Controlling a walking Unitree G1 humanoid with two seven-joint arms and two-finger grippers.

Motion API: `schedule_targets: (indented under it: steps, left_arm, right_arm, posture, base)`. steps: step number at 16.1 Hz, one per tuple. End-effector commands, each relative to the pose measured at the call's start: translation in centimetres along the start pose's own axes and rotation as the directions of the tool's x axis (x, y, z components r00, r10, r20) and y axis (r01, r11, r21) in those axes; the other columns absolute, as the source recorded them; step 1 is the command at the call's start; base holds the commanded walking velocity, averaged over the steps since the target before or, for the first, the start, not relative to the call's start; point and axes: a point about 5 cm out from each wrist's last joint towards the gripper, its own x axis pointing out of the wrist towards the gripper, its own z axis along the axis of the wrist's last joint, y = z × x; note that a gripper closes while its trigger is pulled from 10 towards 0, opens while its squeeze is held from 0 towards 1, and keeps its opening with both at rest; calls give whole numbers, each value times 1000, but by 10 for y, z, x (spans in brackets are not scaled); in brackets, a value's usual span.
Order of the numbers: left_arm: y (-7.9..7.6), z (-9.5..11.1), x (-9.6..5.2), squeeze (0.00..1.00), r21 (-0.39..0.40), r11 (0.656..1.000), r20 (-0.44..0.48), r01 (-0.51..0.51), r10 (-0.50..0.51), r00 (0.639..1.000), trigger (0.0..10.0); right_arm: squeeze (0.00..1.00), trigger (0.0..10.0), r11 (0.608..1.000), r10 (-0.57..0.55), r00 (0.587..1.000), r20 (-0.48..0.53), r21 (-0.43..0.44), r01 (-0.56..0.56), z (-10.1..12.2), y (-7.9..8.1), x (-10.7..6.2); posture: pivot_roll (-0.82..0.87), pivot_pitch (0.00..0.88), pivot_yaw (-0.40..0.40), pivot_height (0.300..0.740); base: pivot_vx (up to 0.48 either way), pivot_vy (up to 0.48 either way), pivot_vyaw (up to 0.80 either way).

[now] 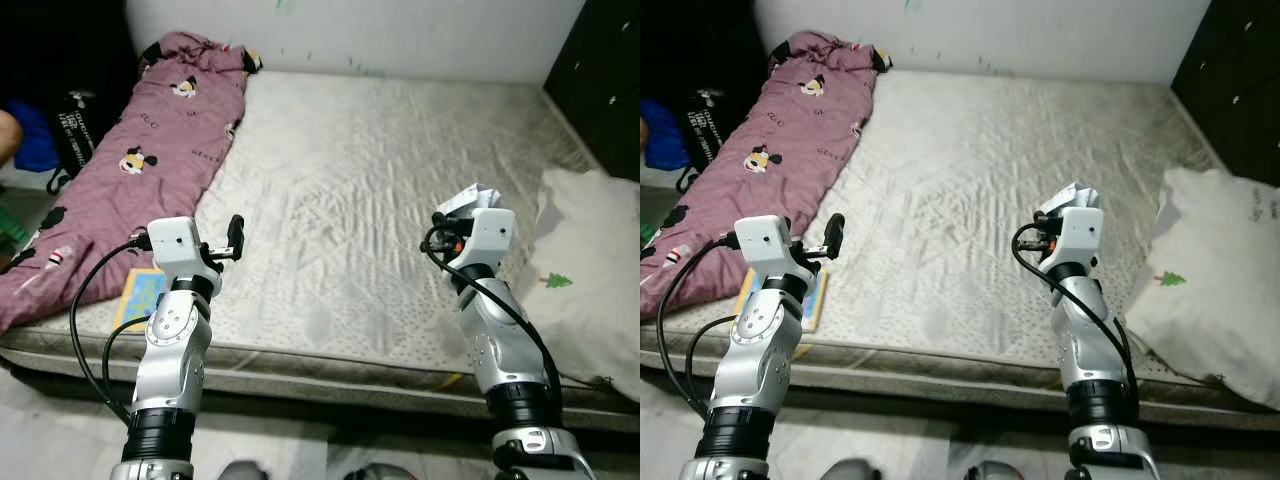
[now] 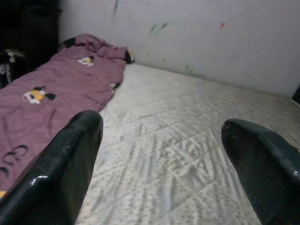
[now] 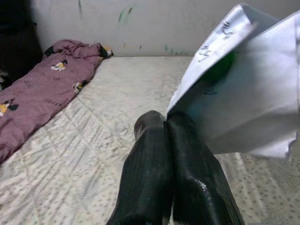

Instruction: Clean up the room

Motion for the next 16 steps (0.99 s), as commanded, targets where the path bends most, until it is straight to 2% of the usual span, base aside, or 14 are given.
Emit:
schedule_targets:
  steps: [1, 7, 10, 11, 16]
  left_arm:
    - [5, 2, -1, 0, 23, 1000, 11, -13, 13, 1000, 10000]
    - [4, 2, -5, 0, -1, 1000, 13, -2, 2, 1000, 10000]
    - [4, 3, -5, 0, -7, 1000, 16, 11, -11, 1000, 10000]
    - [3, 3, -5, 0, -12, 1000, 17, 19, -19, 1000, 10000]
    - [1, 4, -4, 0, -18, 999, 20, 32, -32, 999, 10000]
  right_arm:
    - [0, 10000, 1000, 28, 1000, 9, -4, -28, 4, 7, 4]
    - [0, 10000, 999, 33, 999, -5, -7, -33, 0, 9, 3]
    - [0, 10000, 999, 35, 999, -3, -10, -35, 1, 10, 4]
    - [0, 10000, 999, 35, 999, -3, -9, -35, 1, 10, 3]
    - [0, 10000, 1000, 30, 1000, -4, -10, -30, 1, 9, 4]
  posture:
    - [18, 0, 1, 740]
    - [21, 0, -3, 740]
    - [18, 0, -2, 740]
    - [16, 0, 1, 740]
    - [17, 0, -2, 740]
  base:
    - [0, 0, 0]
    - [0, 0, -507]
    - [0, 0, 0]
    - [251, 0, 0]
    - [331, 0, -655]
